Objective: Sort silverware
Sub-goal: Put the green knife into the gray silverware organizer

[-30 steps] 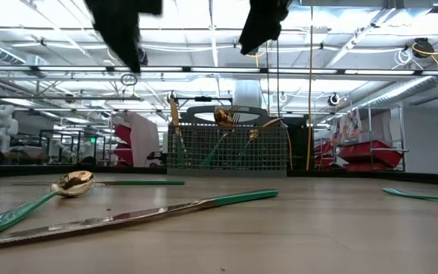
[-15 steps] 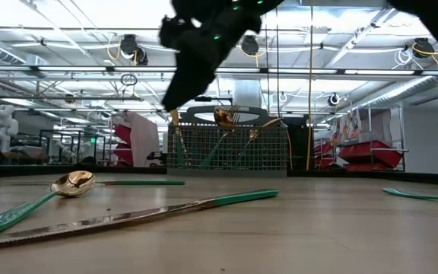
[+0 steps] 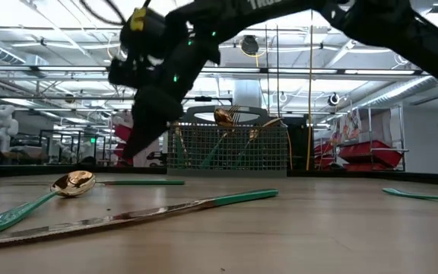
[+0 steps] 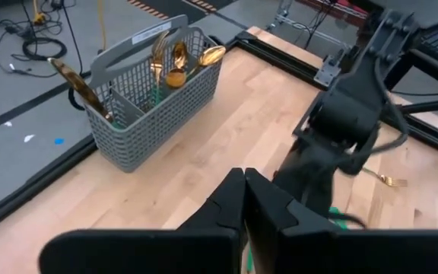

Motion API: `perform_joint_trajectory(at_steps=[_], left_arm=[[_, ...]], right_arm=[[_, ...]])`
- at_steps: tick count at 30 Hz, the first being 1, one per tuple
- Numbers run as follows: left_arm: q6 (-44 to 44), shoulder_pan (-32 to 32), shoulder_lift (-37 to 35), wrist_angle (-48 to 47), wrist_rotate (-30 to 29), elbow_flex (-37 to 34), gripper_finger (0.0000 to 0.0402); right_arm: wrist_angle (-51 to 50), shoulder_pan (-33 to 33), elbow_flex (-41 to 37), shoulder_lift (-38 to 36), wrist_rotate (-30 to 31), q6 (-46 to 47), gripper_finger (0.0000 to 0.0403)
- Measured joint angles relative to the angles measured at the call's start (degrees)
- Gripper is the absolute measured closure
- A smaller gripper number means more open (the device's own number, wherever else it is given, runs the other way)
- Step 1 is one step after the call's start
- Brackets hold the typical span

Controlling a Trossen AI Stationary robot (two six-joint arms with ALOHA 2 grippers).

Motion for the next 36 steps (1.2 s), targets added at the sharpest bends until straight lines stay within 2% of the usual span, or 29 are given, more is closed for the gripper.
perform_joint_trajectory(at_steps=[6,9,11,15,21,22,26,32,36], left_arm=[[0.1,0.0,0.0,-0.5,0.0,0.0,0.0391],[1.7,0.0,0.0,-1.1,0.0,0.0,0.0391],[2.9,0.0,0.0,-1.1,0.0,0.0,0.0391],[3.2,0.0,0.0,-1.1,-0.2,0.0,0.0391],[4.7,0.0,-0.4,-1.4,-0.4,0.0,0.0391],[5.2,0.0,-0.4,-1.6,-0.4,0.0,0.0391],[5.7,0.0,-0.8,-1.7,0.3,0.0,0.0391],[6.1,0.0,-1.7,-2.5,0.5,0.0,0.0391],[6.1,0.0,-2.1,-2.5,0.6,0.0,0.0391]], right_arm=[[-1.4,0.1,0.1,2.7,0.7,-1.8,0.0177],[-3.0,0.1,0.3,3.6,5.1,-2.3,0.0185],[-4.8,0.0,0.5,4.0,5.6,-2.8,0.0201],[-7.1,-0.1,0.6,5.5,5.0,-2.4,0.0254],[-9.9,1.1,0.6,6.5,6.3,-0.6,0.0378],[-10.5,1.4,0.7,6.8,7.1,0.5,0.0388],[-14.7,2.1,0.7,6.7,10.1,6.9,0.0396],[-22.9,2.0,0.7,5.3,10.4,19.3,0.0401],[-23.9,2.3,0.1,2.7,10.0,24.2,0.0402]])
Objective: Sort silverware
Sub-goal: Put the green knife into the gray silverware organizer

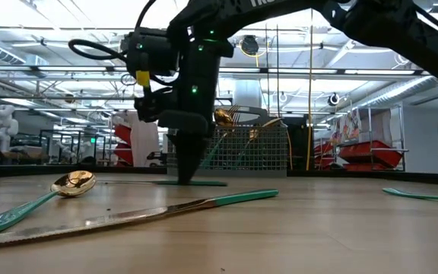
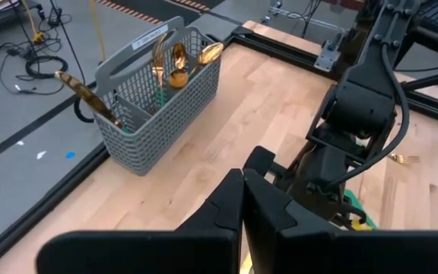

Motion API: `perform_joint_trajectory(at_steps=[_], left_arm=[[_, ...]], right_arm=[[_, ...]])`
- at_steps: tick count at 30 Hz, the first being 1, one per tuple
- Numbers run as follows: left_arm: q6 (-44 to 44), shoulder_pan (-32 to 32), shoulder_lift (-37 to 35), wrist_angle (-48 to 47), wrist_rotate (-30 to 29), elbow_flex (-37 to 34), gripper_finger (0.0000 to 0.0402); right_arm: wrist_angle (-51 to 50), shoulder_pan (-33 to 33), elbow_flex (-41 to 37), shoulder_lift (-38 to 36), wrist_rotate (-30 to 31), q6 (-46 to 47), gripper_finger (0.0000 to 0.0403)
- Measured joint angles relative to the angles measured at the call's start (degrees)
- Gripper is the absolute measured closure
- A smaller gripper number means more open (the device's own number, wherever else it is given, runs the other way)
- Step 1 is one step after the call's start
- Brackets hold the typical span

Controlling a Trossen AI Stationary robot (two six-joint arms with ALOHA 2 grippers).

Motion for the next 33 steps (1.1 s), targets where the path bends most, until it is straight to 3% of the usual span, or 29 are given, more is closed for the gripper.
perform_joint_trajectory(at_steps=[11,16,20,23,27,33], left_arm=[[1.1,0.0,-0.6,0.3,0.2,0.0,0.0391],[1.5,0.0,-0.6,0.3,0.2,0.0,0.0391],[2.9,0.0,-0.6,0.3,0.2,0.0,0.0391],[3.0,0.0,-0.6,0.3,-0.4,0.0,0.0391],[3.0,0.0,-0.6,0.2,-1.1,0.0,0.0391],[3.0,0.0,-0.6,0.2,-1.3,0.0,0.0391]], right_arm=[[-0.6,-0.8,-0.4,-6.8,-0.3,9.3,0.04],[0.1,-0.7,-0.3,-8.1,-1.1,5.3,0.0399],[-0.6,0.0,-0.2,-7.6,-8.1,-1.5,0.0353],[-0.7,0.9,-0.2,-6.7,-8.7,-6.4,0.0292],[1.5,1.2,-0.2,-5.7,-7.9,-6.0,0.0223],[4.6,0.2,-0.1,-3.8,-4.0,-6.2,0.0201]])
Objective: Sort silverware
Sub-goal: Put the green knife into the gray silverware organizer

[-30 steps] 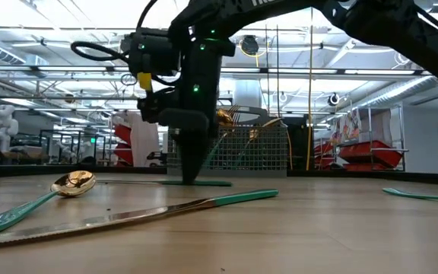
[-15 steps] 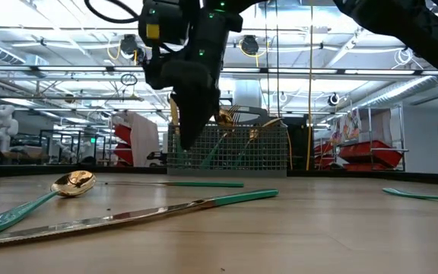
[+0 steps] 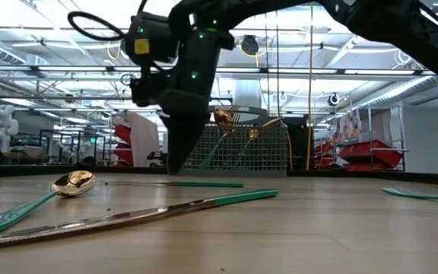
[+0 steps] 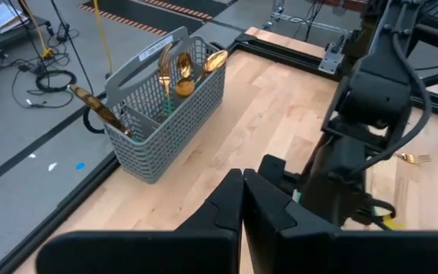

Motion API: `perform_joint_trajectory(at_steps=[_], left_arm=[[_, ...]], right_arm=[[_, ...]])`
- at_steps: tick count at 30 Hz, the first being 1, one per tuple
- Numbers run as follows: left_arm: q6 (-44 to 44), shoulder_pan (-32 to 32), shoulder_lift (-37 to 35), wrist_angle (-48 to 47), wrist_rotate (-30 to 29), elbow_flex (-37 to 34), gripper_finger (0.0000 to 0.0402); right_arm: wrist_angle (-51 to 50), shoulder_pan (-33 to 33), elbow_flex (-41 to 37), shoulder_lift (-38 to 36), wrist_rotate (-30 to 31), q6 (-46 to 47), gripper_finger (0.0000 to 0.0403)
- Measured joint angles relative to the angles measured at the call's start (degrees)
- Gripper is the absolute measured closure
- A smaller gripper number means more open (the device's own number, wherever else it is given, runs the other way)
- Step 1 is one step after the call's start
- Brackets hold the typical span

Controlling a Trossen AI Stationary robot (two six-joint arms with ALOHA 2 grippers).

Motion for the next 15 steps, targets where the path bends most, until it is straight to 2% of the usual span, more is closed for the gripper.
perform_joint_trajectory(at_steps=[5,11,13,15], left_arm=[[0.0,0.0,0.0,0.0,0.0,0.0,0.0391],[0.0,0.0,0.0,-0.3,-0.3,0.0,0.0391],[0.0,0.0,0.0,-0.3,-0.3,0.0,0.0391],[0.0,0.0,0.0,-0.3,-0.5,0.0,0.0391]], right_arm=[[0.7,-0.4,0.0,1.3,-0.2,-2.1,0.0213],[-2.0,-0.3,0.5,4.2,-4.5,-2.9,0.0217],[-2.5,-0.2,0.5,5.1,-3.9,-3.1,0.0224],[-2.7,0.1,0.5,5.7,-1.3,-1.9,0.025]])
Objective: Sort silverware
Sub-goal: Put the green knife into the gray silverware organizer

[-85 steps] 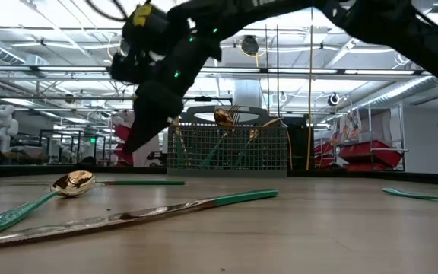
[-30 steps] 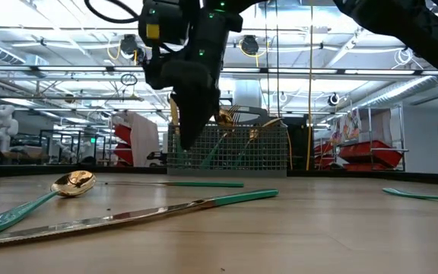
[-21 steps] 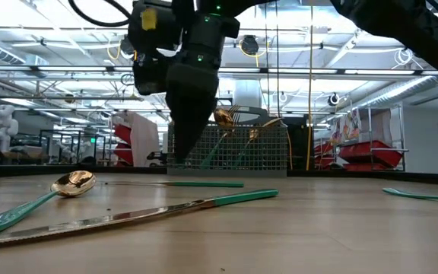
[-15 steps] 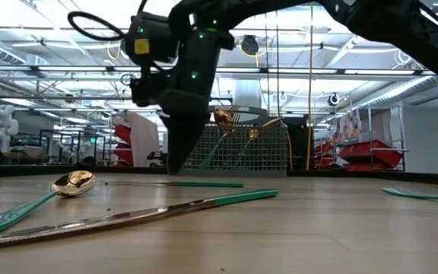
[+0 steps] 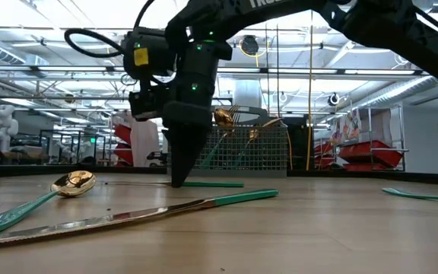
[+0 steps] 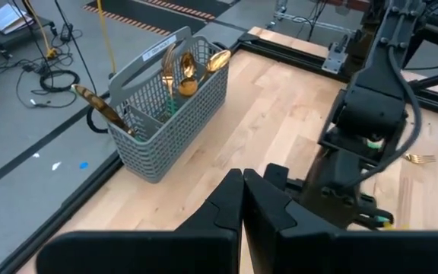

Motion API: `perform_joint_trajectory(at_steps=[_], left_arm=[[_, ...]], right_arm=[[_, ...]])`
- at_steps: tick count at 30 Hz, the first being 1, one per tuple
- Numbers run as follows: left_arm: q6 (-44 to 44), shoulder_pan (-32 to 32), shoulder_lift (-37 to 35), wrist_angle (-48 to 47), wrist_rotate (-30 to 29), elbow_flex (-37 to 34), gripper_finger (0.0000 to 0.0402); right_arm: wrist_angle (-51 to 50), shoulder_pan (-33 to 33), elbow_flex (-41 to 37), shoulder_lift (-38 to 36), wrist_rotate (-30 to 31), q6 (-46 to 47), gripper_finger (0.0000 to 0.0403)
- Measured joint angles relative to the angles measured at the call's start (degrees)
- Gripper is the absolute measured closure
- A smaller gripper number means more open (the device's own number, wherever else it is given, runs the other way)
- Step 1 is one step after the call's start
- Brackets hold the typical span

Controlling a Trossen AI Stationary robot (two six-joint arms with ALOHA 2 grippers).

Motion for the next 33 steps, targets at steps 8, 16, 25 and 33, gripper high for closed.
perform_joint_trajectory(at_steps=[8,16,25,33], left_arm=[[1.0,0.0,0.0,-0.4,-0.2,0.0,0.0391],[1.7,0.0,0.0,-0.7,-0.2,0.0,0.0391],[2.7,0.0,0.0,-0.6,-0.2,0.0,0.0391],[2.9,0.0,0.0,-0.6,-0.2,0.0,0.0391]], right_arm=[[0.0,0.3,-0.1,0.1,2.5,3.3,0.0394],[3.9,0.5,-0.5,-1.8,2.7,12.5,0.0401],[15.8,-2.0,-0.8,-6.0,7.4,21.3,0.0403],[27.3,-4.4,-0.6,-7.9,14.0,24.7,0.0403]])
